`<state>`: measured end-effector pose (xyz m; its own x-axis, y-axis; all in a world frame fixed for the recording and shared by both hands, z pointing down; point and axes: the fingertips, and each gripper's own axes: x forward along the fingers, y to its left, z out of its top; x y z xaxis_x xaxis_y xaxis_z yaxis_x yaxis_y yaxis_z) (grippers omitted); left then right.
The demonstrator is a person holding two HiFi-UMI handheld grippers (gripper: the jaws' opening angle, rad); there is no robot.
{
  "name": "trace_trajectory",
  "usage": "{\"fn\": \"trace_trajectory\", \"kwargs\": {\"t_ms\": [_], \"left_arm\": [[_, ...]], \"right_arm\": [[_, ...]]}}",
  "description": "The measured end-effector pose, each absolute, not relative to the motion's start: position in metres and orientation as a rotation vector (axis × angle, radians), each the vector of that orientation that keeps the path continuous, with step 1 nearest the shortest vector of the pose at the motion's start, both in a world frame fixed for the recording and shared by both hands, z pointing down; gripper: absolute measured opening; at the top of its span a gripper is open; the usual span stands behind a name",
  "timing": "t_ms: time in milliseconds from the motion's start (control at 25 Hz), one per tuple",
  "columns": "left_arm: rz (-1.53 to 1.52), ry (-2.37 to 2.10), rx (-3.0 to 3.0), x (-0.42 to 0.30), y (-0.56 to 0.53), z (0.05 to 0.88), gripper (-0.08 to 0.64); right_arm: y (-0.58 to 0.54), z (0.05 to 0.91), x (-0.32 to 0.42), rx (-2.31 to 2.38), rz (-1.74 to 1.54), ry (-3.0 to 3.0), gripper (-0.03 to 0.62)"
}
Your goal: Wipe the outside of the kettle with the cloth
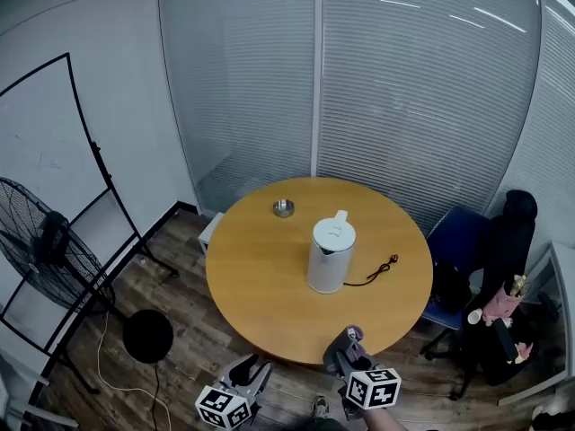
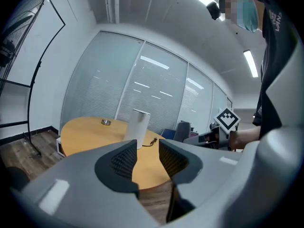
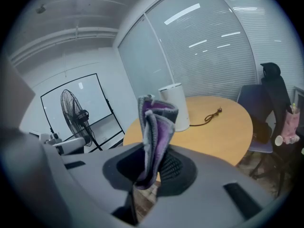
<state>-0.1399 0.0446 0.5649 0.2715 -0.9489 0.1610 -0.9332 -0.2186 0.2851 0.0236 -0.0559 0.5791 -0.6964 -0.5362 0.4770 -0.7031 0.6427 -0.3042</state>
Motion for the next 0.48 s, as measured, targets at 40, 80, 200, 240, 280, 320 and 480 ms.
{"fn": "trace_trajectory", "kwargs": {"t_ms": [40,80,200,240,280,320,480], "left_arm": [[-0.08,-1.729,2.215,-0.142,0.033,0.564,0.129],[-0.091,-1.735,2.212,-0.142,0.022,0.563,0.13],[-0.114,-1.75,2.214,-0.14,-0.015,0.56,0.13],[-0.122,-1.758,2.209,-0.14,-0.028,0.559,0.13],[-0.131,-1.766,2.202,-0.139,-0.039,0.558,0.13],[-0.142,-1.774,2.195,-0.138,-0.05,0.558,0.13],[-0.185,-1.785,2.177,-0.134,-0.088,0.557,0.13]], "right_arm": [[-0.066,0.578,0.022,0.979,0.674,-2.524,0.064],[-0.077,0.577,0.022,0.97,0.668,-2.527,0.064],[-0.112,0.574,0.02,0.944,0.656,-2.538,0.064],[-0.123,0.573,0.019,0.934,0.654,-2.543,0.064],[-0.133,0.572,0.019,0.924,0.651,-2.549,0.064],[-0.143,0.571,0.019,0.916,0.65,-2.556,0.064],[-0.182,0.562,0.015,0.901,0.647,-2.593,0.064]]}}
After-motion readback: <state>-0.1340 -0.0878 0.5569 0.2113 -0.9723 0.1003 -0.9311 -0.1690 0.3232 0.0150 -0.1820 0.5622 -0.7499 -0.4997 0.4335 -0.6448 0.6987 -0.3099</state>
